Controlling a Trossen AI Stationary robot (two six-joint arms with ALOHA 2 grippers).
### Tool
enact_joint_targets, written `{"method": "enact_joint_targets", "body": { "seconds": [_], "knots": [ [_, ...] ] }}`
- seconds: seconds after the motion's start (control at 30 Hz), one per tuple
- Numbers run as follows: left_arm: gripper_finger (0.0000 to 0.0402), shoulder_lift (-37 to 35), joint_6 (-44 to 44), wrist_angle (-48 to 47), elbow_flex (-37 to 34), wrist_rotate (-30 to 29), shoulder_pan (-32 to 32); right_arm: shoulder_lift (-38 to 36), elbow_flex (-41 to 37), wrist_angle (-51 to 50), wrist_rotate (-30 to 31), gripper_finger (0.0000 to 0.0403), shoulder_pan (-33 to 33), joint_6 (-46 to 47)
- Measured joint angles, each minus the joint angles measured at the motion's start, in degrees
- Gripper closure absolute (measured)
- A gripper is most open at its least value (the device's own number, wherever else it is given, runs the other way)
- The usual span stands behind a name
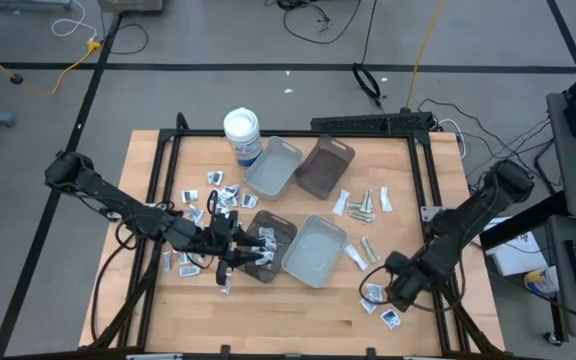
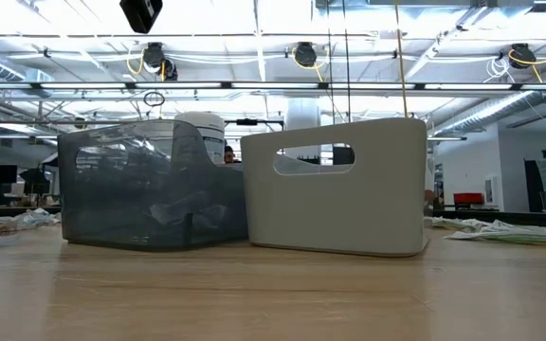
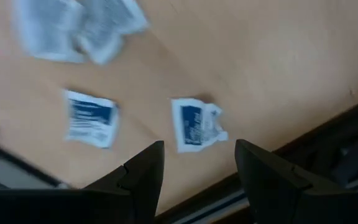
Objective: Pick & Place First Aid Supplies
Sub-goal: Put the blue alcohol pad into the bottom black bin
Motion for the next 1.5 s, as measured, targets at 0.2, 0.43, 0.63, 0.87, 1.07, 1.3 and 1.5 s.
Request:
{"method": "enact_joint_targets", "body": {
  "seconds": [0.2, 0.43, 0.63, 0.87, 1.07, 1.3, 1.5],
  "knots": [
    [0.0245, 0.0, -0.1, -0.1, 0.0, 0.2, 0.0, 3.3, -3.9, 5.4, -1.5, 0.0209, 0.2, -0.4],
    [0.0245, 0.0, -0.1, -0.1, 0.0, 0.2, 0.0, 4.3, -9.8, 16.0, -2.0, 0.0209, 0.4, 0.7],
    [0.0245, 0.0, -0.4, -0.3, 0.0, 0.2, 0.0, 4.2, -10.8, 17.2, -3.0, 0.0225, 0.4, 1.0],
    [0.0245, 0.0, -0.4, -0.4, 0.0, 0.6, 0.0, 4.3, -11.0, 17.7, -5.9, 0.0330, 0.4, 0.1],
    [0.0245, 0.0, -0.5, -0.5, 0.0, 0.6, 0.0, 3.8, -10.6, 18.0, -4.2, 0.0394, 0.4, 1.0],
    [0.0245, 0.0, 0.0, -0.5, 0.0, 0.6, 0.0, -0.4, -8.6, 18.8, 11.7, 0.0400, 0.3, 0.2],
    [0.0245, 0.0, 0.1, -0.5, 0.0, 0.6, 0.0, -3.9, -7.9, 23.7, 26.7, 0.0401, 0.3, -7.6]
  ]
}}
